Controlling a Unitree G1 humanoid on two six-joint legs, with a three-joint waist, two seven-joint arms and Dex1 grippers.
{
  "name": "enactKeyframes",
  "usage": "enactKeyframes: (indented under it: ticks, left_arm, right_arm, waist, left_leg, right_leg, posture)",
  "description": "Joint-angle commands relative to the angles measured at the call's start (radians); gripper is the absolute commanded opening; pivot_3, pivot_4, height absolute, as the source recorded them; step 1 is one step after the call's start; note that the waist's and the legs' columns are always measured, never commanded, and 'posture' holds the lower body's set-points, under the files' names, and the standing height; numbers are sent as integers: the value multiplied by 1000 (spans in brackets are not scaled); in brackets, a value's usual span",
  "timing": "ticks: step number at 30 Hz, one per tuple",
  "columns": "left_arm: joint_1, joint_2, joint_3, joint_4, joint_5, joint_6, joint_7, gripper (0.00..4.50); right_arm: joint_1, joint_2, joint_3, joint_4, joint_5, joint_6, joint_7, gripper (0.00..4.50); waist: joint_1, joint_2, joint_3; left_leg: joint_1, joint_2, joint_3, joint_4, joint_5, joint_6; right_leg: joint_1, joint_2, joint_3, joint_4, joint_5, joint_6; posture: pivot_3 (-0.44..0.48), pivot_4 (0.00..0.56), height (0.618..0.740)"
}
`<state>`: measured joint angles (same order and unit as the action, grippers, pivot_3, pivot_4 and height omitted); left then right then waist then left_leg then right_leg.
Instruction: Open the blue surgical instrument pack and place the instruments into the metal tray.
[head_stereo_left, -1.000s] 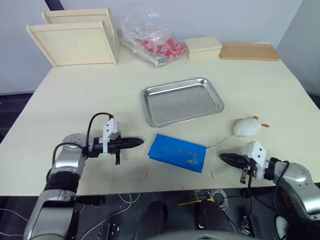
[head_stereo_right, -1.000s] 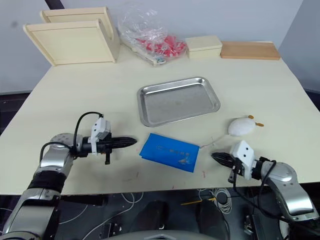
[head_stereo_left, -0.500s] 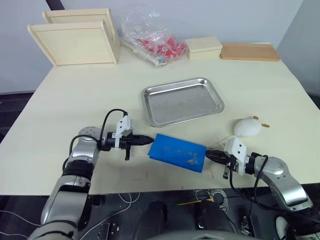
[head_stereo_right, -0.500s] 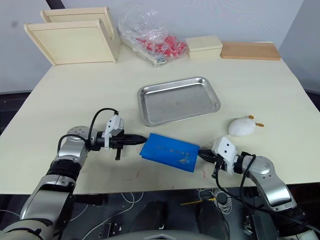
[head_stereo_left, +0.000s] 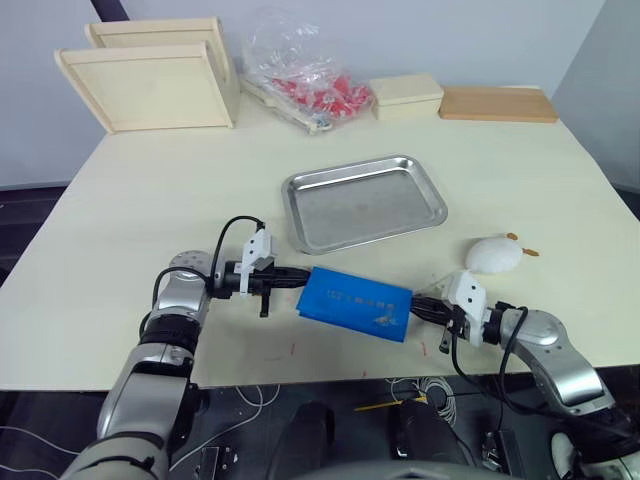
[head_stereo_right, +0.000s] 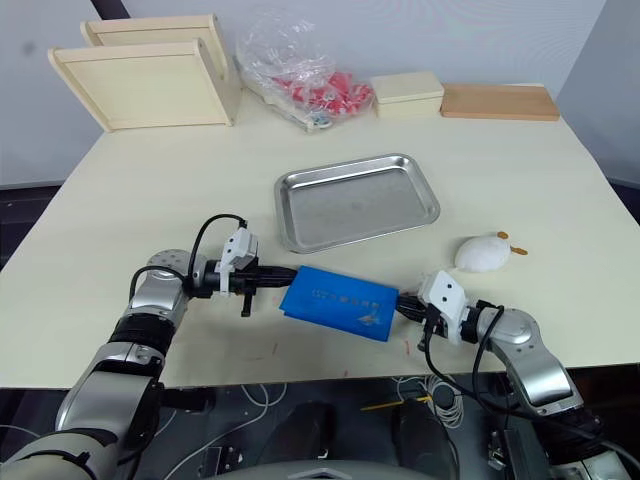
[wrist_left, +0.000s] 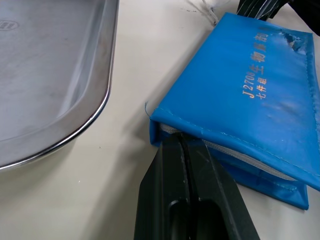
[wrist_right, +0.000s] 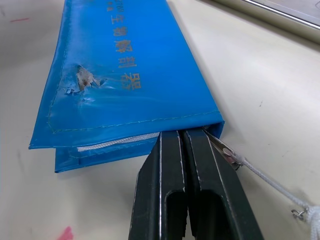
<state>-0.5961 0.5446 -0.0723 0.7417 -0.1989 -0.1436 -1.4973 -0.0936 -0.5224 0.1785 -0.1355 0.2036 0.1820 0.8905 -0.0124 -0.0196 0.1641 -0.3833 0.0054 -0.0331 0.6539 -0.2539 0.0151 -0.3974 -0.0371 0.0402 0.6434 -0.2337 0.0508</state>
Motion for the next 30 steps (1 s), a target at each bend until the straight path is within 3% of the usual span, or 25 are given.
enactKeyframes:
  ticks: [1, 10, 30]
  left_arm:
    - [58, -25, -45, -136, -18, 50, -40, 0]
    - [154, -31, -46, -297, -29, 136, 6, 0]
    - [188, 88, 41, -304, -74, 117, 30, 0]
  right_arm:
    - [-60, 17, -20, 43, 1, -40, -7, 91]
    - [-111, 5, -45, 127, 18, -68, 40, 91]
    - [-4, -84, -133, 52, 109, -66, 127, 91]
  waist:
    - [-1, 0, 0]
    - [3, 0, -1]
    - [-3, 0, -1]
  left_leg:
    - [0, 0, 0, 0, 0, 0]
    - [0, 0, -1, 0, 0, 0]
    - [0, 1, -1, 0, 0, 0]
  right_leg:
    - [0, 0, 0, 0, 0, 0]
    - [0, -1, 1, 0, 0, 0]
    - [0, 0, 1, 0, 0, 0]
  posture:
    - [0, 150, 740]
    - [0, 150, 740]
    - [0, 150, 740]
